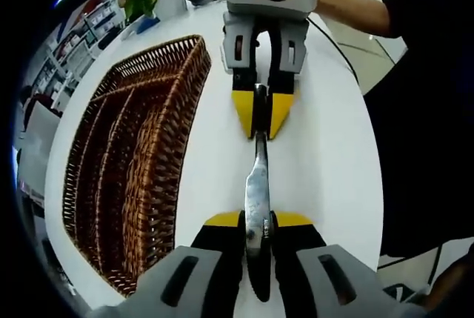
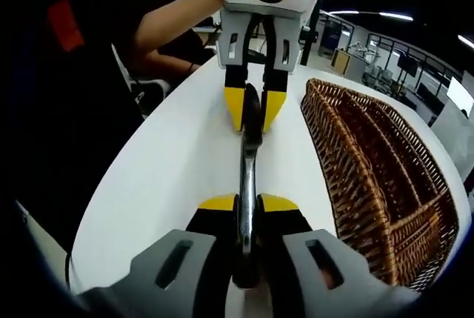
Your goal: Arrange the knives, forks, and spoons in their matching storage slots by inserting each utensil handle-first until every utensil is classified and aligned in the correct compartment
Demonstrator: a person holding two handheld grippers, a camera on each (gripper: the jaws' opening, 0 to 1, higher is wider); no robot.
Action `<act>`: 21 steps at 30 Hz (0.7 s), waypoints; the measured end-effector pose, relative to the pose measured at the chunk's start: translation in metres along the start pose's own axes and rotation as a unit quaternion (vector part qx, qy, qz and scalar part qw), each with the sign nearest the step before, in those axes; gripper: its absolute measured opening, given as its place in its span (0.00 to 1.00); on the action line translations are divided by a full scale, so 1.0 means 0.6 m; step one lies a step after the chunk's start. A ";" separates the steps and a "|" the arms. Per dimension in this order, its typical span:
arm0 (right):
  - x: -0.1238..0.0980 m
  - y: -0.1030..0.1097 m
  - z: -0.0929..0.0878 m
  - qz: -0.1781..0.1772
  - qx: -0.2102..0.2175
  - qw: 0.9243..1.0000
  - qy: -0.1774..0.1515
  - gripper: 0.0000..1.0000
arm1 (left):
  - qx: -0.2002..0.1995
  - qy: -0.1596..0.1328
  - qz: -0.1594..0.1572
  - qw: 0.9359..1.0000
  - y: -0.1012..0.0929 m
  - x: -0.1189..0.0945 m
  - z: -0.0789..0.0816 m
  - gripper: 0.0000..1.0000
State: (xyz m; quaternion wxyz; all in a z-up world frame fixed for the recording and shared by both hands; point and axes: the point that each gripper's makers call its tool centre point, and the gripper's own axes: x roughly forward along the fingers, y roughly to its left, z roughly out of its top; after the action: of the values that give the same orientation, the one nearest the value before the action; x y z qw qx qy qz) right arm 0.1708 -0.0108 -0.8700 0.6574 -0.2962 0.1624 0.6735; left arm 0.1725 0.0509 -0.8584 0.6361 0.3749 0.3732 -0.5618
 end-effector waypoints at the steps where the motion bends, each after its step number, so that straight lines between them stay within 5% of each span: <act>1: -0.002 -0.001 0.002 -0.002 0.001 1.000 0.001 0.08 | 0.006 -0.003 0.004 1.000 0.001 -0.002 0.002 0.13; 21: -0.057 -0.076 0.090 -0.055 -0.023 0.998 -0.009 0.08 | 0.050 -0.051 0.060 0.996 0.063 -0.093 0.031 0.13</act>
State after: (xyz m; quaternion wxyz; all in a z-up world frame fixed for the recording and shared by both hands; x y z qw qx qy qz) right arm 0.2043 -0.0011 -0.7995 0.6878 -0.3137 0.1239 0.6428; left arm 0.2064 0.0620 -0.7983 0.6671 0.3987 0.2885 -0.5593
